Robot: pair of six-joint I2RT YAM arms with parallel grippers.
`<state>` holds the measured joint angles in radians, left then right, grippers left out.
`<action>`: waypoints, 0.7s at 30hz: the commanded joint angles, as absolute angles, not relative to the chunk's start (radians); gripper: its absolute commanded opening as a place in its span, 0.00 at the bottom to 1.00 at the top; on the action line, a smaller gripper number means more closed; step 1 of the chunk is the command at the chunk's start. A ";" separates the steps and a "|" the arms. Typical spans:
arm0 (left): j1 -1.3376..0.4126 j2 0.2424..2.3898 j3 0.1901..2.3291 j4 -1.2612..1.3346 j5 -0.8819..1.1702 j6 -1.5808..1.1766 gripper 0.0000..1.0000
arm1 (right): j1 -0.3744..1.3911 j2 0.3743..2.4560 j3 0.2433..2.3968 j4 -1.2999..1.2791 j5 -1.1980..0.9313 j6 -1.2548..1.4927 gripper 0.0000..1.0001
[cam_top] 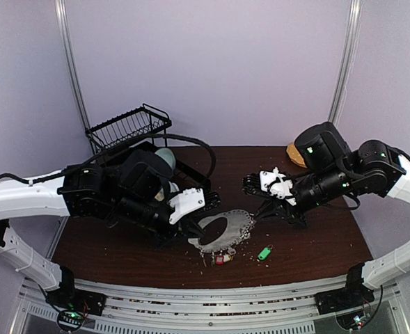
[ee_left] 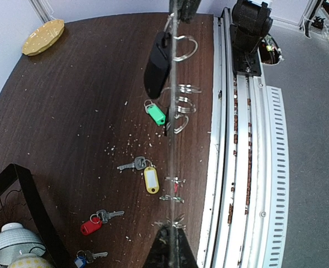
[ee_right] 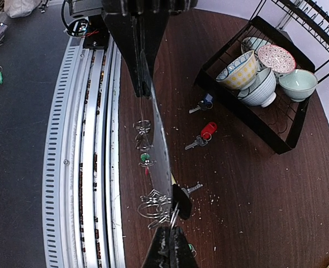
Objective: Put the keys on the keyring
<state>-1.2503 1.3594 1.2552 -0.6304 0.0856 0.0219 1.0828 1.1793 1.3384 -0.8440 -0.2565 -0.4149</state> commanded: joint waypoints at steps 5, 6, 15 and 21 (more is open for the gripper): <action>-1.254 1.357 1.284 -0.580 0.080 0.034 0.00 | 1.080 1.181 1.354 -0.816 -0.332 -0.407 0.00; -1.255 1.358 1.284 -0.581 0.080 0.035 0.00 | 1.079 1.181 1.352 -0.812 -0.335 -0.412 0.00; -1.255 1.300 1.220 -0.575 -0.038 0.028 0.00 | 1.050 1.156 1.320 -0.833 -0.373 -0.424 0.00; -1.261 1.297 1.219 -0.560 -0.035 0.034 0.00 | 1.025 1.173 1.322 -0.835 -0.398 -0.390 0.00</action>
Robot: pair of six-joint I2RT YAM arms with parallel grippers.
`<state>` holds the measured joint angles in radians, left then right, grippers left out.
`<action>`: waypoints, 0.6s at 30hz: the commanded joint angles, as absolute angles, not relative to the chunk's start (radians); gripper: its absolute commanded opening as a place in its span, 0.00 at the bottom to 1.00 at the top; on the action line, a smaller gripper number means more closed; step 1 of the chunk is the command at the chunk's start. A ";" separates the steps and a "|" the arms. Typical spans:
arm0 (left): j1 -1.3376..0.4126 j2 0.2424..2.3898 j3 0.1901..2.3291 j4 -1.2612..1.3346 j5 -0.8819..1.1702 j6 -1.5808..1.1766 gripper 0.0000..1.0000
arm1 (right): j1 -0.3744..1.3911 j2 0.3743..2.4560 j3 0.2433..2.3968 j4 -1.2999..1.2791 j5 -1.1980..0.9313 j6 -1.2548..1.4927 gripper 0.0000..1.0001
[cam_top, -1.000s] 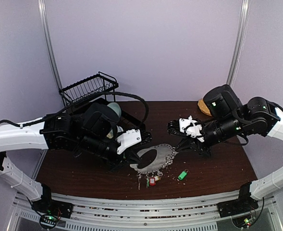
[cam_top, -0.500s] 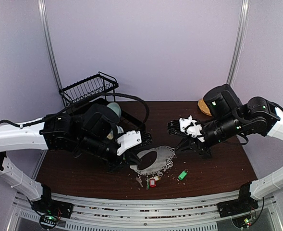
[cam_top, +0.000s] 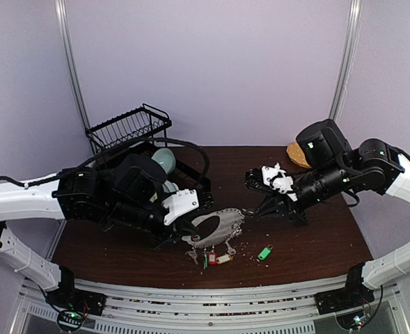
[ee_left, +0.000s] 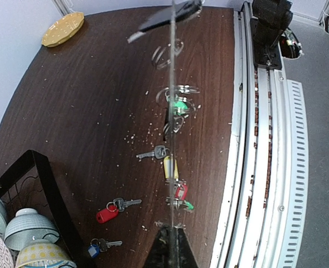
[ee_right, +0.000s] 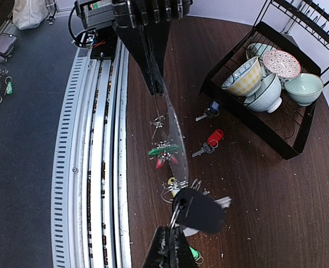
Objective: Put the keys on the keyring
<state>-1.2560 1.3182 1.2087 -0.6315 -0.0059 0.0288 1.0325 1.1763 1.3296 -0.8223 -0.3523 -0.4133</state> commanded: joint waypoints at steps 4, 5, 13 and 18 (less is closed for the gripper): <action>-1.262 1.285 1.194 -0.556 -0.047 0.025 0.00 | 1.017 1.155 1.305 -0.823 -0.396 -0.398 0.00; -1.262 1.275 1.173 -0.547 -0.055 0.017 0.00 | 1.014 1.143 1.295 -0.815 -0.395 -0.400 0.00; -1.262 1.256 1.161 -0.502 -0.040 -0.001 0.00 | 1.011 1.120 1.252 -0.786 -0.385 -0.414 0.00; -1.263 1.276 1.176 -0.505 -0.028 0.033 0.00 | 1.012 1.178 1.286 -0.828 -0.511 -0.393 0.00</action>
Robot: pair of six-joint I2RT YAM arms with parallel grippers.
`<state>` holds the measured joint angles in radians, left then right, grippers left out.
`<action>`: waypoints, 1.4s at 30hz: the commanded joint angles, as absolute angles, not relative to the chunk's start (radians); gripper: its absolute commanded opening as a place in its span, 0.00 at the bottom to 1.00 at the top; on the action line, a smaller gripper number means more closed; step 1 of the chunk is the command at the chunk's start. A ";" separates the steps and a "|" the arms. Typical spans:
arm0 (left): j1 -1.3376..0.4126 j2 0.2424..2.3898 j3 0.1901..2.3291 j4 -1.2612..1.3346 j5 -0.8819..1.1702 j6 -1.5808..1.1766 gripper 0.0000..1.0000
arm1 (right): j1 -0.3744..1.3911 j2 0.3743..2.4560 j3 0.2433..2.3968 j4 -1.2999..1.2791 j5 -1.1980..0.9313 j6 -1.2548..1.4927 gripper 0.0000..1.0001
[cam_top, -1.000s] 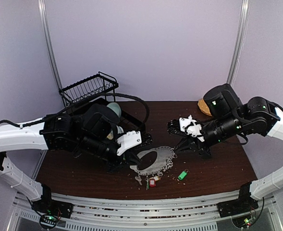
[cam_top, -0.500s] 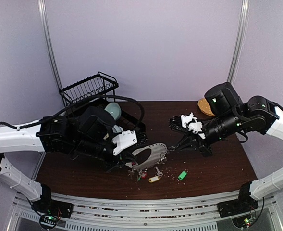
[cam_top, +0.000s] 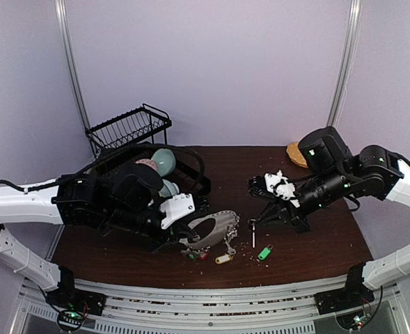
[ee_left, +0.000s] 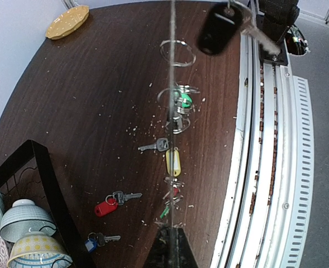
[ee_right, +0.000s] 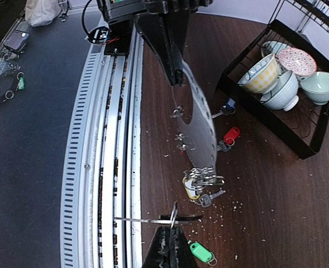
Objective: Put the keys on the keyring
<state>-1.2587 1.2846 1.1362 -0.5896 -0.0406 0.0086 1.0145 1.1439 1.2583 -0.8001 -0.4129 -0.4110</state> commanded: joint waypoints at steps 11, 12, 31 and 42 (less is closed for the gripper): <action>-1.285 1.298 1.188 -0.504 0.000 0.090 0.00 | 1.008 1.152 1.258 -0.707 -0.507 -0.360 0.00; -1.291 1.302 1.191 -0.504 0.000 0.098 0.00 | 1.009 1.155 1.258 -0.702 -0.506 -0.357 0.00; -1.330 1.308 1.206 -0.488 -0.061 0.159 0.00 | 0.991 1.173 1.264 -0.709 -0.532 -0.315 0.00; -1.336 1.296 1.186 -0.486 -0.069 0.184 0.00 | 0.991 1.207 1.286 -0.744 -0.472 -0.298 0.00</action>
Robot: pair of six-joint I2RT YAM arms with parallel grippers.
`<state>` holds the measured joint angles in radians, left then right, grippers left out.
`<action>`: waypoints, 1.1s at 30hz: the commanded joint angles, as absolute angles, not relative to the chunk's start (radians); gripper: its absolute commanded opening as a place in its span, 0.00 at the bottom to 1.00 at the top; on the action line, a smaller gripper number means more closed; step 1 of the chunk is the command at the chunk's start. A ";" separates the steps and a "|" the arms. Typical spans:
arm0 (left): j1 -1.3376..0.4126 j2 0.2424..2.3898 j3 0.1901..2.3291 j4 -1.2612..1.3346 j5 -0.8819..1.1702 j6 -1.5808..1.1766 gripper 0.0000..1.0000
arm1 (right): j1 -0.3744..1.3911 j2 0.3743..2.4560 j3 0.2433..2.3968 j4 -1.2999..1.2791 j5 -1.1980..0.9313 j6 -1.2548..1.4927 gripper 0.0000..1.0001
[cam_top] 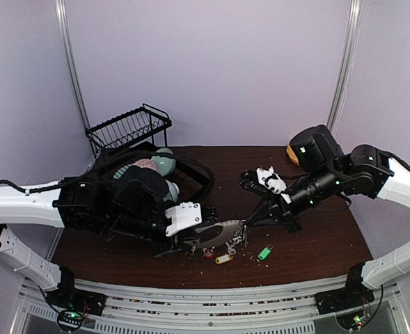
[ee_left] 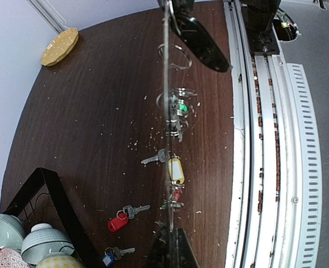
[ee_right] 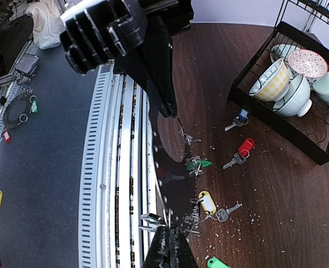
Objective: Put the keys on the keyring
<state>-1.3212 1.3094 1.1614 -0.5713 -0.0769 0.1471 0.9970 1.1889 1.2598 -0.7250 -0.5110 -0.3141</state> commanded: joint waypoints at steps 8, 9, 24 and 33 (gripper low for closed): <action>-1.338 1.282 1.166 -0.472 -0.065 0.194 0.00 | 0.964 1.181 1.266 -0.717 -0.486 -0.287 0.00; -1.338 1.284 1.166 -0.474 -0.063 0.195 0.00 | 0.963 1.180 1.267 -0.716 -0.491 -0.287 0.00; -1.338 1.280 1.147 -0.473 -0.086 0.180 0.00 | 0.953 1.157 1.247 -0.692 -0.512 -0.276 0.00; -1.338 1.291 1.161 -0.472 -0.099 0.179 0.00 | 0.954 1.186 1.252 -0.704 -0.516 -0.264 0.00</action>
<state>-1.3239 1.3067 1.1408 -0.5396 -0.1040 0.1661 0.9630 1.1698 1.2556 -0.7238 -0.5220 -0.2829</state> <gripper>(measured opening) 0.006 0.015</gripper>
